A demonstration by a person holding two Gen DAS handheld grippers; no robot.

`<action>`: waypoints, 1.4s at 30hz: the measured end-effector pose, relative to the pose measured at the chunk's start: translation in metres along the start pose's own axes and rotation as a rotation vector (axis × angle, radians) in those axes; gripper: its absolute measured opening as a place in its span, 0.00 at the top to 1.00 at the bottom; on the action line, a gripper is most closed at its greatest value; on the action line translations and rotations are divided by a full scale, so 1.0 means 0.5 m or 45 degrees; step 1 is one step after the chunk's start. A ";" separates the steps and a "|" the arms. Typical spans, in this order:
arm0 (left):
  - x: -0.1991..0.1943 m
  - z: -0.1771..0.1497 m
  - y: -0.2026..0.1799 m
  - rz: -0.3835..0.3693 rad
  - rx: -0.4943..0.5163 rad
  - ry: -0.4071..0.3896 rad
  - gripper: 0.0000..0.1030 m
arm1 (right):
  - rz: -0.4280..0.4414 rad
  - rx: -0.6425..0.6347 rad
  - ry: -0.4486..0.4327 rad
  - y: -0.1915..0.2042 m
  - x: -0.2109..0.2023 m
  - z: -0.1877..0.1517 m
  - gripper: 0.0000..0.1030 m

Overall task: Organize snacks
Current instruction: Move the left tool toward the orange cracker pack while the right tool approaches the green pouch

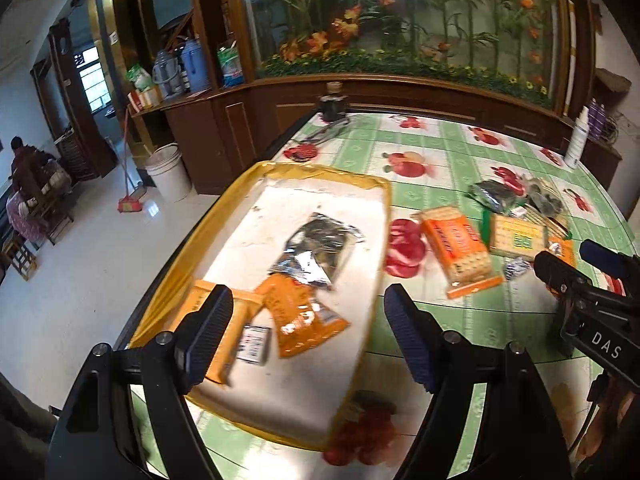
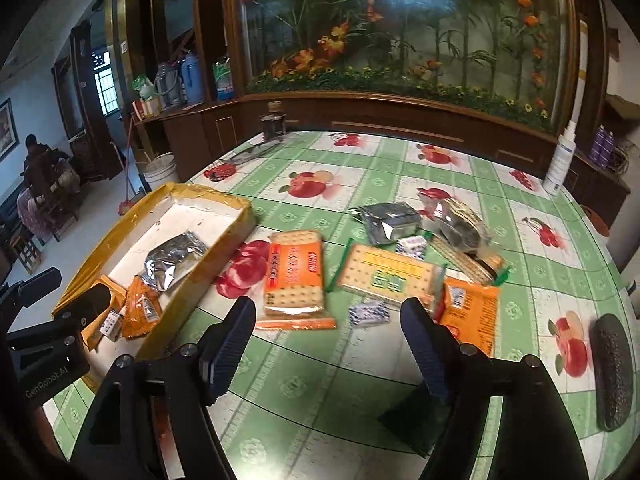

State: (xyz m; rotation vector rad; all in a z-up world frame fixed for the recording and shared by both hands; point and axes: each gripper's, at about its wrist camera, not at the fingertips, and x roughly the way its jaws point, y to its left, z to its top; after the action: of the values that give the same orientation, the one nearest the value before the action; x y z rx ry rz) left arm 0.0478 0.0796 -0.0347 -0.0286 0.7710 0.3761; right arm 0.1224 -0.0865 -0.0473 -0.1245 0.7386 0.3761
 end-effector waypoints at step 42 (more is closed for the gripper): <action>0.031 -0.001 -0.210 -0.278 0.116 0.112 0.22 | -0.136 0.256 0.077 -0.216 -0.050 -0.132 0.25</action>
State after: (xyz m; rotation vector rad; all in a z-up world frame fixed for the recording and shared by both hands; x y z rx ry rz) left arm 0.0936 -0.0135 -0.0575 -0.0436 0.8622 0.1323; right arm 0.1045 -0.2099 -0.0812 0.0142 0.8221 0.1957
